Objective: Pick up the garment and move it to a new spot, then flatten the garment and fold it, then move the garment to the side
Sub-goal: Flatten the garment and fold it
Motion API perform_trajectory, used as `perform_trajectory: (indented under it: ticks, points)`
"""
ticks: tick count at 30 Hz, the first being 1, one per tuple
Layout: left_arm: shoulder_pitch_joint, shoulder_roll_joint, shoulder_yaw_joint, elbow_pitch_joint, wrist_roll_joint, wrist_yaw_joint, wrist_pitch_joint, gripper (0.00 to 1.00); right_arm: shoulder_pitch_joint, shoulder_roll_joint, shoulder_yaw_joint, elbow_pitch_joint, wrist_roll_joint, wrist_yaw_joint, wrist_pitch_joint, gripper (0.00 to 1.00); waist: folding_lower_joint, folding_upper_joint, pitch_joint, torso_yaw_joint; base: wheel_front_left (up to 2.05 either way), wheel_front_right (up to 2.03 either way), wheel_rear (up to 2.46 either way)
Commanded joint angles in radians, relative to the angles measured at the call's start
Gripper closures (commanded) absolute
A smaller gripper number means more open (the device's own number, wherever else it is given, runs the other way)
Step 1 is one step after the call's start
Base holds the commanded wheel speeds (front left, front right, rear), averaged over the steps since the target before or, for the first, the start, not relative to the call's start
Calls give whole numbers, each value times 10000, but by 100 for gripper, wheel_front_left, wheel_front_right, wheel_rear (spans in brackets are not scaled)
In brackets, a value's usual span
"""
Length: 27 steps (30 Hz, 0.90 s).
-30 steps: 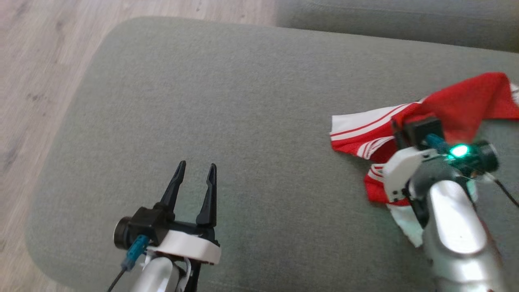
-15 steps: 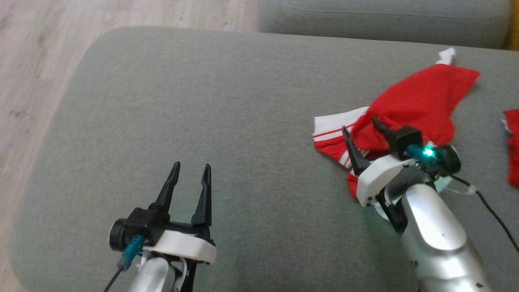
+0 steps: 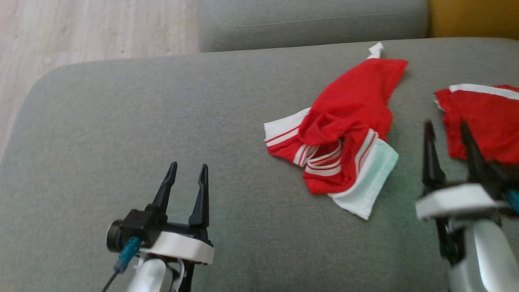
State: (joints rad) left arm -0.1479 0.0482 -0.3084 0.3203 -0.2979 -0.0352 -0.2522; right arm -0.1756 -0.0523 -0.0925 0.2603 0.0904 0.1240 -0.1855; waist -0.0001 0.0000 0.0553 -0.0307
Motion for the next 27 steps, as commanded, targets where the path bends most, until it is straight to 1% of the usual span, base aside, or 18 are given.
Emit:
perform_trajectory:
  ticks: [1,6,10,13,18,21,22,27]
  points:
    - [-148,20,316,-320,14,18,-95,0,-80,20,180,-423,135,67,-83,0,1,0,-81,-151,0,0,0]
    - [-193,20,205,-344,-32,33,-95,0,631,20,-1,-619,417,67,4,0,1,0,11,-228,0,0,0]
    - [-321,20,112,-329,12,0,-95,0,373,20,-261,-720,446,67,141,0,1,0,250,-75,0,0,0]
    - [-427,20,118,-294,65,-18,-95,0,-112,20,-416,-526,612,67,363,0,1,0,503,131,0,0,0]
    - [-605,20,75,-282,73,-52,-95,0,-1152,20,-736,582,1259,67,979,0,1,0,928,569,0,0,0]
    - [-692,20,46,-263,82,-69,-95,0,-1839,20,-812,1580,1861,67,1367,0,1,0,1133,787,0,0,0]
    - [-692,20,46,-263,82,-69,-95,0,-1839,20,-812,1580,1861,67,1367,0,1,0,1133,787,0,0,0]
    - [-789,20,-30,-224,57,-71,-95,0,-2775,20,-823,3330,2470,67,1768,0,1,0,1300,1064,0,0,0]
